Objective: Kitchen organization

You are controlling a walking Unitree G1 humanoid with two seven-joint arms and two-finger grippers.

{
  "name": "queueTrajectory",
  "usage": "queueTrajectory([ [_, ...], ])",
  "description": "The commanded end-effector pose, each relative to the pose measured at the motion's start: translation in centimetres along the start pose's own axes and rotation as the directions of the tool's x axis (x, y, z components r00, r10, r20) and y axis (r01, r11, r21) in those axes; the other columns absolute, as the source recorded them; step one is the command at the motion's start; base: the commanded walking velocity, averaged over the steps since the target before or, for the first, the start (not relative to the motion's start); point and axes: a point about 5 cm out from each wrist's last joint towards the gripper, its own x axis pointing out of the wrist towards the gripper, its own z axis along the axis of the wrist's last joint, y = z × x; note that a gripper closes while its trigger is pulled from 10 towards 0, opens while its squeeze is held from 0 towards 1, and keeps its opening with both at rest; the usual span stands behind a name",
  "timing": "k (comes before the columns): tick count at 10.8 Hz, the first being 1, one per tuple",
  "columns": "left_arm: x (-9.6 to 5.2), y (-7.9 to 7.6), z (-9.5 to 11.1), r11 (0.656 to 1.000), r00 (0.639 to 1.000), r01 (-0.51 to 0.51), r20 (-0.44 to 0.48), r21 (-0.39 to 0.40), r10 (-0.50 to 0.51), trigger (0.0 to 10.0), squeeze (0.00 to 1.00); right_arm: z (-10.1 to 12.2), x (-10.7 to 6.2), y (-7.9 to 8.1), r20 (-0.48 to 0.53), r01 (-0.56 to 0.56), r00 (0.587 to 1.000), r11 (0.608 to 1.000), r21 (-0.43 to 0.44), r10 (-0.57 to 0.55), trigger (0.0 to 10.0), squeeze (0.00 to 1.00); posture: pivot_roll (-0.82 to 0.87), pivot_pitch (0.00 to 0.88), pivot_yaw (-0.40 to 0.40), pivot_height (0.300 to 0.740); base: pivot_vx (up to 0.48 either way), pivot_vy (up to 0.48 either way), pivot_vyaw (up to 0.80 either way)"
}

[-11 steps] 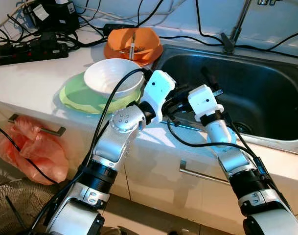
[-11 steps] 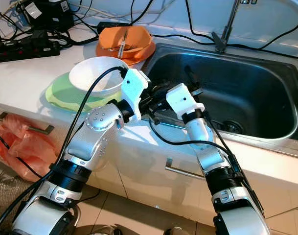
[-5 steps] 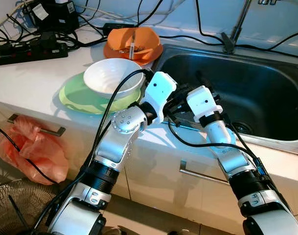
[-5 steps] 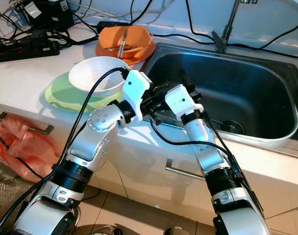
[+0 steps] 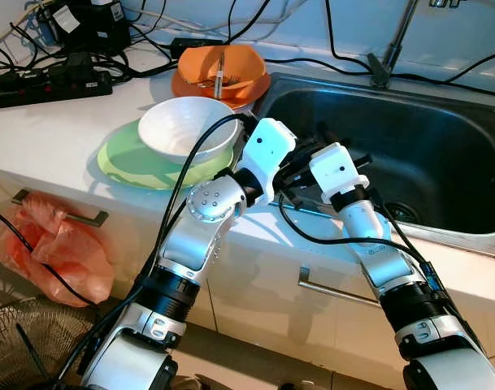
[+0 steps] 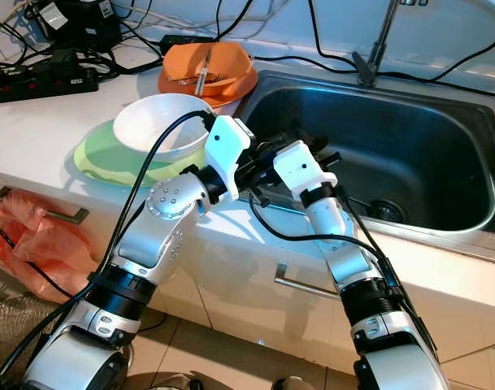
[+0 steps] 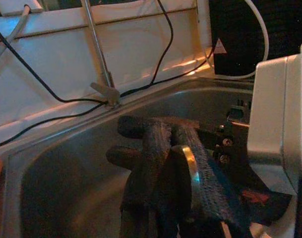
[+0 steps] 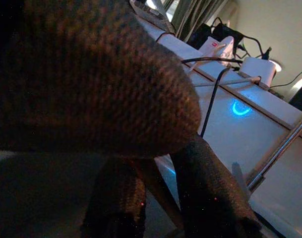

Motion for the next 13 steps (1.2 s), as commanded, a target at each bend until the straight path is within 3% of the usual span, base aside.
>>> queueTrajectory([
  [1, -0.2, 0.3, -0.9, 1.0, 0.998, -0.019, -0.054, 0.001, 0.019, 10.0, 0.0, 0.5, 0.1, -0.2, 0.023, 0.01, 1.0, 1.0, 0.012, -0.01, 0.0, 0.0, -0.02, 0.073, 0.038, 0.74, 0.0, 0.0, 0.0],
  [2, -0.2, 0.4, -1.0, 1.0, 0.998, -0.025, -0.059, 0.003, 0.025, 10.0, 1.0, 0.5, 0.1, -0.1, 0.023, 0.01, 1.0, 1.0, 0.011, -0.011, 0.0, 0.0, -0.02, 0.069, 0.038, 0.74, 0.0, 0.0, 0.0],
  [6, -0.4, 0.4, -1.4, 0.999, 0.997, -0.032, -0.075, -0.003, 0.032, 10.0, 1.0, 0.3, 0.1, -0.5, 0.01, 0.031, 0.999, 1.0, 0.006, -0.031, 0.0, 0.0, -0.02, 0.068, 0.038, 0.74, 0.0, 0.0, 0.0],
  [8, -1.0, 0.9, -1.5, 0.996, 0.993, -0.083, -0.078, 0.017, 0.084, 10.0, 1.0, -0.2, 0.1, -0.9, -0.017, 0.056, 0.998, 0.998, 0.005, -0.056, 0.0, 0.0, -0.01, 0.066, 0.031, 0.74, 0.0, 0.0, 0.0],
  [9, -1.3, 1.2, -1.5, 0.994, 0.992, -0.104, -0.076, 0.018, 0.105, 10.0, 0.0, -0.5, 0.0, -1.1, -0.032, 0.066, 0.997, 0.998, -0.001, -0.066, 0.0, 0.0, -0.01, 0.067, 0.029, 0.74, 0.0, 0.0, 0.0],
  [12, -2.6, 2.2, -1.6, 0.977, 0.974, -0.212, -0.073, 0.023, 0.213, 10.0, 0.0, -1.9, 0.0, -2.4, -0.137, 0.148, 0.98, 0.989, 0.017, -0.144, 0.0, 0.0, 0.0, 0.07, 0.018, 0.74, 0.0, 0.0, 0.0],
  [13, -3.1, 2.7, -1.9, 0.964, 0.961, -0.264, -0.079, 0.025, 0.266, 10.0, 0.0, -2.6, 0.0, -3.1, -0.198, 0.203, 0.962, 0.978, 0.048, -0.19, 9.0, 0.0, 0.0, 0.07, 0.018, 0.74, 0.0, 0.0, 0.0],
])
